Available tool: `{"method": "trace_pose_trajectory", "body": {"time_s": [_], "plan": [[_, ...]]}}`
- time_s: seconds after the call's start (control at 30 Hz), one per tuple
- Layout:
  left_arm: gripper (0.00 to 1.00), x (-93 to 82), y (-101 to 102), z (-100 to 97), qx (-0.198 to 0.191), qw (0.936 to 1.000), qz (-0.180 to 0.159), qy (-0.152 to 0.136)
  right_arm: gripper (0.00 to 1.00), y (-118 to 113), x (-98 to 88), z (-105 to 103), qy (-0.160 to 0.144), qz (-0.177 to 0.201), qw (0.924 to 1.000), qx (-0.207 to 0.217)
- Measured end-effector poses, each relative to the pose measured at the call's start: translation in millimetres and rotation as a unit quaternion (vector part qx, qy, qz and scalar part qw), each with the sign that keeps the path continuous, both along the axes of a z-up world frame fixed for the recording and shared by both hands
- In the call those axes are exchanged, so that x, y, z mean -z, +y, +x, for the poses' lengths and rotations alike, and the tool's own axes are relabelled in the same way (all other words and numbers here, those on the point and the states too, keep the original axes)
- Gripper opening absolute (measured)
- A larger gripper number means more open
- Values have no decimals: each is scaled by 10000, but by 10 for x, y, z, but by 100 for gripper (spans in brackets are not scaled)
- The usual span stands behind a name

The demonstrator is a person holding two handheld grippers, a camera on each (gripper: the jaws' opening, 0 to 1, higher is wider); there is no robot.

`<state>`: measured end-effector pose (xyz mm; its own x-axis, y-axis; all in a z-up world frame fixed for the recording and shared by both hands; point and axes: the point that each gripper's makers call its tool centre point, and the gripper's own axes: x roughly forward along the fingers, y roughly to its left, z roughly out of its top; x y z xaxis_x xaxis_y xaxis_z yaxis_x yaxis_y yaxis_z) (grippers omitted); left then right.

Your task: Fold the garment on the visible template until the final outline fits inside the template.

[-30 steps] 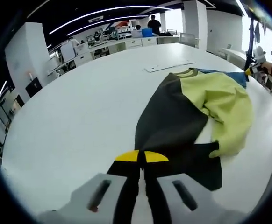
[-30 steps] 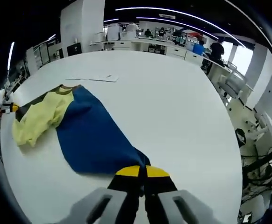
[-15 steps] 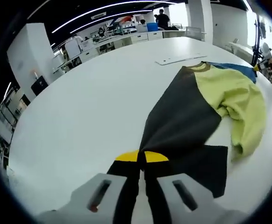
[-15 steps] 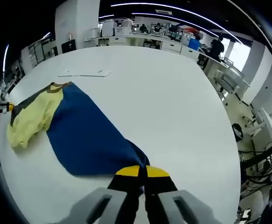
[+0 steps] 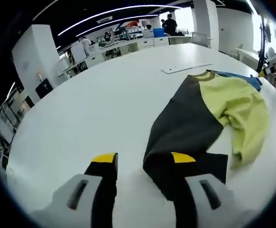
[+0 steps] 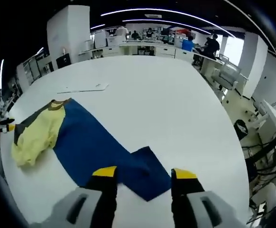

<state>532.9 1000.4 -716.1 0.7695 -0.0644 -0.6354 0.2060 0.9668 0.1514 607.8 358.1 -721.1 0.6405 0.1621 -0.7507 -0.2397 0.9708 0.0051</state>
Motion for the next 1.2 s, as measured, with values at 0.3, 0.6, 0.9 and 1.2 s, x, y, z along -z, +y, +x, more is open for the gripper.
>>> {"method": "trace_pose_trajectory", "body": {"time_s": [0.3,0.6,0.9,1.2], "plan": [[77,-159,-349,-115,219,9978,-552,-309,79,397,-195,-180,-154,567,9977,-352],[86,-263,-777,-248,745,9929,-861,-353,98,818,-435,-446,-376,783,9906,-1054],[86,-274,-1111,-380,1215,9888,-811,-302,100,1247,-563,-789,-504,1071,9802,-1590],[79,-285,-1626,-558,1918,9783,-723,-319,100,1480,-540,-1085,-530,1181,9736,-1881]]}}
